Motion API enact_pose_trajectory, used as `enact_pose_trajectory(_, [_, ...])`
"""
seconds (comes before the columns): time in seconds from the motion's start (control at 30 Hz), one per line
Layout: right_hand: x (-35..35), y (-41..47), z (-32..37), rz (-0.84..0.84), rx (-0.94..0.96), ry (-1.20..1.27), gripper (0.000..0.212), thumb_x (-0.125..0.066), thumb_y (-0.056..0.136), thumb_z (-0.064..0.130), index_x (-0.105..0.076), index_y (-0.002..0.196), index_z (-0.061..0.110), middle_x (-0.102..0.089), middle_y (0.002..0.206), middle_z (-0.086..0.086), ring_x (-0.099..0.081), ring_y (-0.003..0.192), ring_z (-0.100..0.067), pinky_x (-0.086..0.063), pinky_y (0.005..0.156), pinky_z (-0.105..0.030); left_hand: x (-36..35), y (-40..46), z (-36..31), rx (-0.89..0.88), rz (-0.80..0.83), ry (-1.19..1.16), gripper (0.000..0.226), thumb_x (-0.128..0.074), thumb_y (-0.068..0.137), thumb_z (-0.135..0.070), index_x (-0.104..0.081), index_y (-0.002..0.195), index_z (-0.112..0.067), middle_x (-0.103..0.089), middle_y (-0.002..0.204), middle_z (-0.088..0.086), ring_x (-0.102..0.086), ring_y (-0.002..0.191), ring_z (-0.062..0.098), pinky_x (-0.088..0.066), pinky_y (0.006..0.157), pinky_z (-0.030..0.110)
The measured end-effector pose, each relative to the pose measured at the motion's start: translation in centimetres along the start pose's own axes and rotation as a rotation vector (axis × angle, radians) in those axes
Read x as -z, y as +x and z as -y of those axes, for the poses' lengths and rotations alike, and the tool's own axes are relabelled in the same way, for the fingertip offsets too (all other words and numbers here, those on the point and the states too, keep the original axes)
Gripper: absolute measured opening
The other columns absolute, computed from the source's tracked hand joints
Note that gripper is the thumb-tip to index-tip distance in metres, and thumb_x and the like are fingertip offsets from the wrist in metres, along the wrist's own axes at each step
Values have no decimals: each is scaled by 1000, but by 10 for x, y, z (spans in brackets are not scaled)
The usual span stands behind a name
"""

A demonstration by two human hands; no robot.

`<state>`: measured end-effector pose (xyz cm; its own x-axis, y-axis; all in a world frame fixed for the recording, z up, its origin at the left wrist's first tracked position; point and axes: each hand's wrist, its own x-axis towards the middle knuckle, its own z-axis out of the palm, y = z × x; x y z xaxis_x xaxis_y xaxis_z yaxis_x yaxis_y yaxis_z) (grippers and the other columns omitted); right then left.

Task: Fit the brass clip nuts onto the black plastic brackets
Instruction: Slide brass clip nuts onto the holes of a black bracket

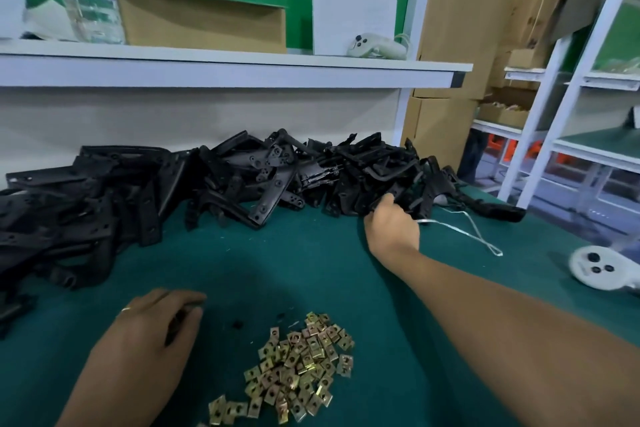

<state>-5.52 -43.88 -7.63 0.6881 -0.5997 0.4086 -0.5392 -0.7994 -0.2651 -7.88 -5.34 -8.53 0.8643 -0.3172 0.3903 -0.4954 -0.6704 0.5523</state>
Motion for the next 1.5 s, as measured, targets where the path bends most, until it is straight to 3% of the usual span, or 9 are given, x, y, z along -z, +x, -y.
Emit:
enact_pose_trajectory(0.27, [10,-18,4,-4,210,154,15,-51,105,17,-44,94,12,-57,93,-9,-57,73,-33,-39,62,-37,5,1,-2,13,36,0,16,-67,96,-24,-73,105,-35,-64,101,-20,-58,101,10,-46,79,30])
enact_pose_trajectory(0.5, [41,-121,36,111,509,741,15,-53,102,37,-44,92,31,-51,81,7,-60,70,-18,-53,62,-40,10,0,-10,43,43,-156,27,-41,95,-58,-62,109,-51,-63,104,-26,-56,98,-8,-45,81,26])
enact_pose_trajectory(0.83, [53,-158,74,314,1013,719,7,-52,111,26,-56,117,26,-53,107,16,-59,90,-13,-54,78,-39,12,-7,-18,174,93,-631,28,-56,80,-68,-58,107,-63,-59,102,-54,-50,100,-33,-42,81,-1])
enact_pose_trajectory(0.9, [51,-155,75,353,1052,688,11,-53,111,26,-60,119,27,-57,113,17,-62,101,-9,-55,86,-38,11,-5,-15,160,90,-695,40,-62,80,-70,-55,117,-56,-58,110,-52,-51,108,-30,-42,83,-2])
enact_pose_trajectory(1.0, [49,-153,73,375,1082,671,12,-58,109,22,-65,118,25,-61,126,17,-61,121,-6,-54,99,-35,12,-1,-10,228,48,-837,53,-71,89,-61,-59,131,-31,-74,119,-16,-69,110,3,-53,94,27])
enact_pose_trajectory(1.07, [48,-152,72,373,1034,718,12,-58,108,23,-65,117,27,-62,126,19,-62,124,-7,-53,101,-32,13,1,-9,262,-23,-794,26,-71,97,-32,-68,120,-20,-79,104,0,-76,88,20,-62,80,42])
enact_pose_trajectory(1.17, [49,-143,64,284,867,834,9,-59,107,25,-66,111,29,-68,112,15,-66,112,-13,-53,92,-26,11,3,0,299,-148,-703,13,-65,100,-12,-70,106,-22,-77,88,-1,-69,65,15,-55,58,29])
enact_pose_trajectory(1.27, [50,-129,51,314,732,860,11,-61,106,26,-71,105,30,-69,107,11,-67,109,-17,-52,91,-30,7,4,3,234,-209,-490,25,-59,103,-11,-62,109,-34,-72,86,-7,-67,73,5,-47,62,16])
enact_pose_trajectory(1.5, [47,-117,36,617,776,662,17,-64,104,33,-75,116,37,-61,127,20,-52,133,-9,-40,114,-38,3,6,8,249,-148,-102,31,-58,102,-18,-63,131,-31,-63,109,-9,-59,94,15,-44,73,30])
